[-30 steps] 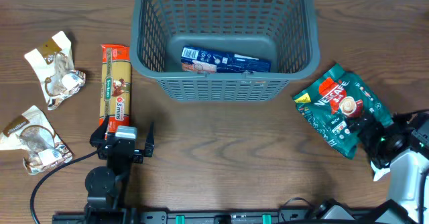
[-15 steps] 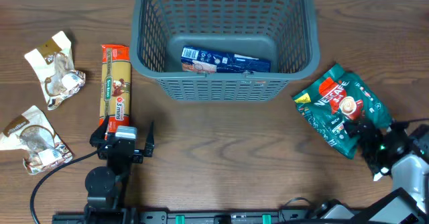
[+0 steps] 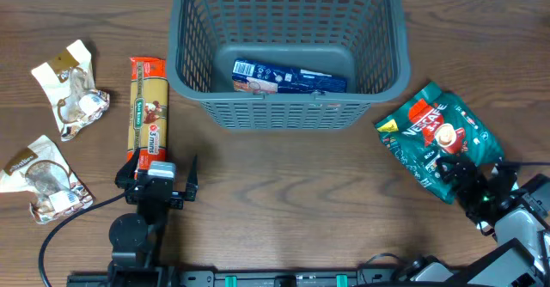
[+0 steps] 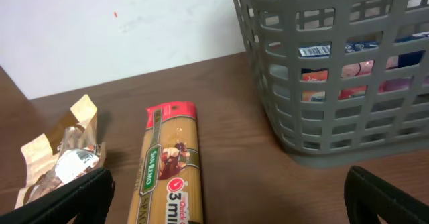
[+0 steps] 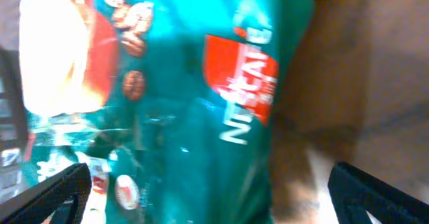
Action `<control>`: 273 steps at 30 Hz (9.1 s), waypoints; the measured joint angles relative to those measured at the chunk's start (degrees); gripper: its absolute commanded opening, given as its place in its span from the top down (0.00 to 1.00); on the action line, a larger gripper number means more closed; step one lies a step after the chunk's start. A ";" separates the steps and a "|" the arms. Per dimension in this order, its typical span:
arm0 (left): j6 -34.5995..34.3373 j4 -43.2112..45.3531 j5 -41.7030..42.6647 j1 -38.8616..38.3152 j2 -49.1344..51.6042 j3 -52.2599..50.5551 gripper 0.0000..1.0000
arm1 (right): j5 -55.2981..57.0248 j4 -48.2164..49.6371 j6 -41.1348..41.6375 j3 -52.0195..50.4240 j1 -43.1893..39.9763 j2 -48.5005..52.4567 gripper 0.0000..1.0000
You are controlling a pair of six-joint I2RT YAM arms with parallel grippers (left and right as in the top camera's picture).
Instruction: Pack container
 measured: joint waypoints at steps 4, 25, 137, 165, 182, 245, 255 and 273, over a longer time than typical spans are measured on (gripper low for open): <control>0.00 0.00 0.00 0.00 0.00 0.00 0.00 | -2.91 1.05 -0.59 -0.02 0.00 0.00 0.01; 0.00 0.00 0.00 0.00 0.00 0.00 0.01 | -8.09 7.21 -1.51 0.04 -0.07 7.87 0.08; 0.00 0.00 0.00 0.00 -0.02 0.00 0.01 | 2.54 -31.80 -3.02 85.29 43.39 14.88 0.99; 0.00 0.00 0.00 0.00 -0.02 0.00 0.02 | 9.84 -47.82 -12.46 85.33 58.58 18.51 0.99; 0.02 0.02 0.00 0.00 -0.02 0.00 0.01 | 12.46 -50.51 -13.68 85.37 64.04 27.39 0.99; 0.00 0.02 0.00 0.00 -0.02 0.00 0.02 | 14.49 -48.59 -12.74 101.11 63.87 37.97 0.01; 0.00 0.00 0.00 0.00 -0.02 0.00 0.01 | 18.58 -59.12 -8.61 119.97 51.76 37.94 0.01; 0.00 0.00 0.00 0.00 -0.02 0.00 0.01 | 36.11 -74.60 -4.37 122.92 41.00 33.70 0.01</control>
